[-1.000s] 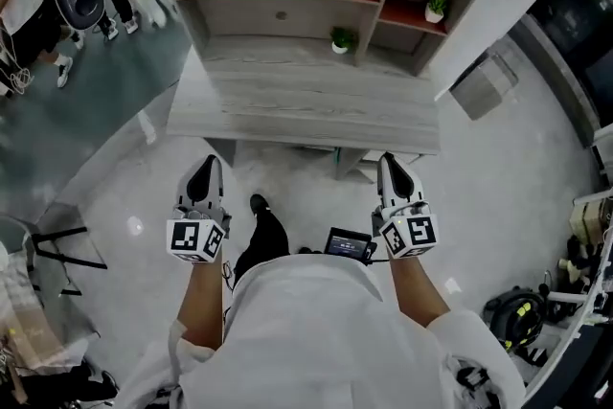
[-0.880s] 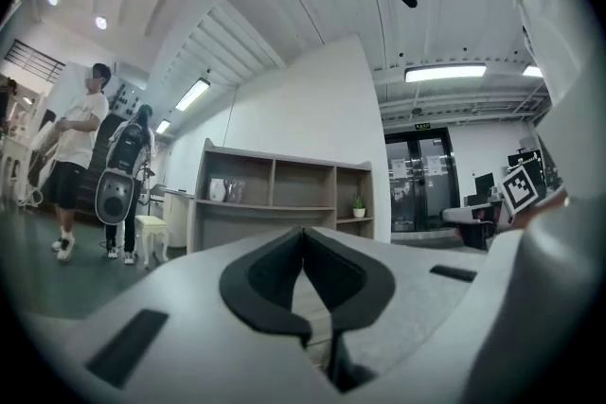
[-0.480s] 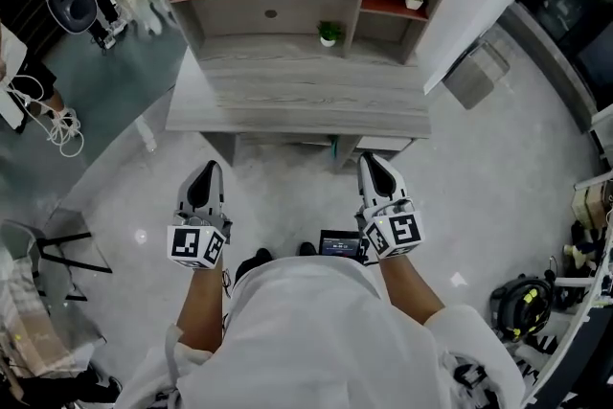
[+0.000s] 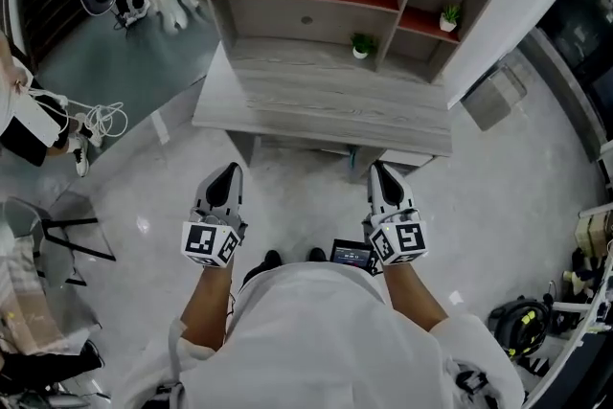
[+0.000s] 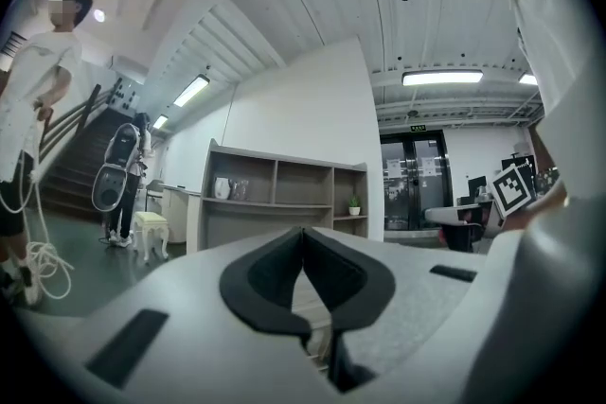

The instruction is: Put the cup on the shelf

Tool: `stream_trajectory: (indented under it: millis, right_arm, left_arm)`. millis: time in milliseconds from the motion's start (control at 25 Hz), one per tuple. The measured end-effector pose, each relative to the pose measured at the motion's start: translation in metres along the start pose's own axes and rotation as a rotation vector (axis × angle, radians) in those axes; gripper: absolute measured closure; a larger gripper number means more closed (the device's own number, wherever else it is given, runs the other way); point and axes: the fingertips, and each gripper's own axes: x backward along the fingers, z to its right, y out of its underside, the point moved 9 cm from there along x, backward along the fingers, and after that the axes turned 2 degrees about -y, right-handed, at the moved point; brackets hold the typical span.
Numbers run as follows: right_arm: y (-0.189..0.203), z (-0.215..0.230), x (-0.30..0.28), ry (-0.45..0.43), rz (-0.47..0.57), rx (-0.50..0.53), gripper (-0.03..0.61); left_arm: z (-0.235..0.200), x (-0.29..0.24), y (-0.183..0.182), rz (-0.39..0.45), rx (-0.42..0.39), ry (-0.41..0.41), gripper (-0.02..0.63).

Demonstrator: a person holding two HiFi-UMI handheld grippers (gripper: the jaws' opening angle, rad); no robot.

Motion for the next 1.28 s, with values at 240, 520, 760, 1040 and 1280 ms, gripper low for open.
stream_trajectory:
  millis: [240,520,760,1040,1280]
  right_arm:
    - [0.004,-0.004,-0.006,-0.007,-0.010,-0.002,0.541]
    - [0.006,0.009,0.010,0.005,-0.018,0.002,0.541]
    - [0.009,0.021,0.019,0.030,-0.025,0.016,0.541]
    - [0.013,0.040,0.034,0.081,-0.055,0.038,0.541]
    - [0.013,0.050,0.036,0.069,-0.051,0.027,0.541]
  left_arm:
    - [-0.011,0.003,0.001,0.001,0.012,-0.018,0.604]
    - [0.004,-0.001,0.006,-0.009,0.026,-0.005,0.604]
    - [0.015,-0.010,0.004,-0.001,0.012,0.001,0.604]
    - [0.027,-0.013,0.007,0.000,0.009,-0.023,0.604]
    - [0.038,-0.012,0.009,-0.005,0.013,-0.034,0.604]
